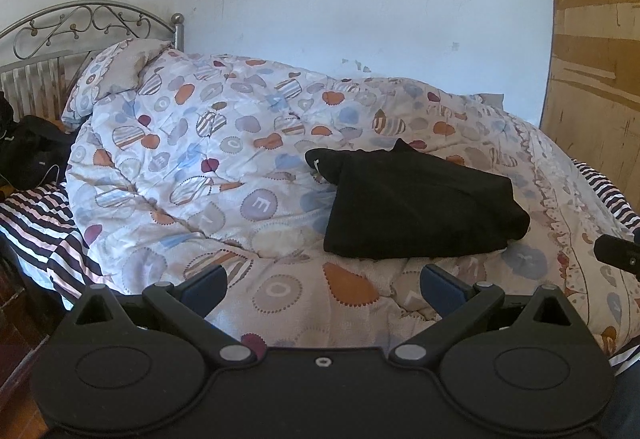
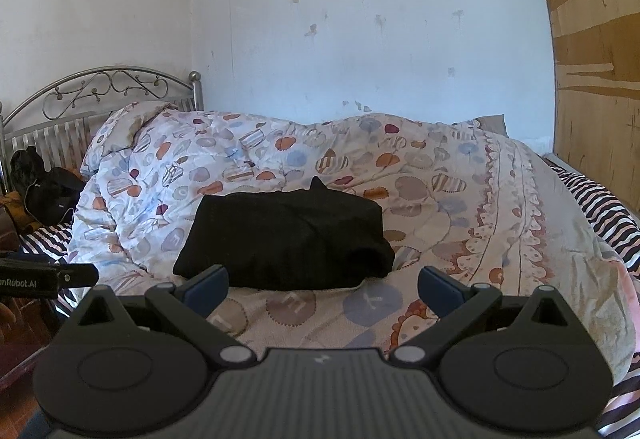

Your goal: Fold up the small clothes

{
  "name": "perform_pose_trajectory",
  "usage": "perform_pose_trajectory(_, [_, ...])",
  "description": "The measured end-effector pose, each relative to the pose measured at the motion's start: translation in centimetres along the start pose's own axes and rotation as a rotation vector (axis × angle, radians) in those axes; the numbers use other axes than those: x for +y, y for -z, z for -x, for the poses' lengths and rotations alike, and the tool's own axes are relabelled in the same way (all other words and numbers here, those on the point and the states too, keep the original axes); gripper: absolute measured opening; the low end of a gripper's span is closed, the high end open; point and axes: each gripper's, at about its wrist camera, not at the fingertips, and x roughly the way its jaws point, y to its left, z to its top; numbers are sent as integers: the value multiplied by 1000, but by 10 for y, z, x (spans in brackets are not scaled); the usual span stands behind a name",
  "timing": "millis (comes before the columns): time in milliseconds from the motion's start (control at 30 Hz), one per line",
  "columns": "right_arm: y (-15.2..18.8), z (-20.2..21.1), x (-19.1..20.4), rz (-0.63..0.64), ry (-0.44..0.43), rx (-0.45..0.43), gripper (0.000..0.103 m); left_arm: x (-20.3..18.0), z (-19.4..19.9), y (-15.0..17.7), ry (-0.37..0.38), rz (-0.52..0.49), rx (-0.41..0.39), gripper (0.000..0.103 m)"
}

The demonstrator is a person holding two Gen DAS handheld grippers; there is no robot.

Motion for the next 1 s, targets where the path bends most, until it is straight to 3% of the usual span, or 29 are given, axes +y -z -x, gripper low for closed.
perform_pose_trajectory(1000, [6,-9,-5,-19,9,23,103,-2,-11,3,-1,-5,32,102])
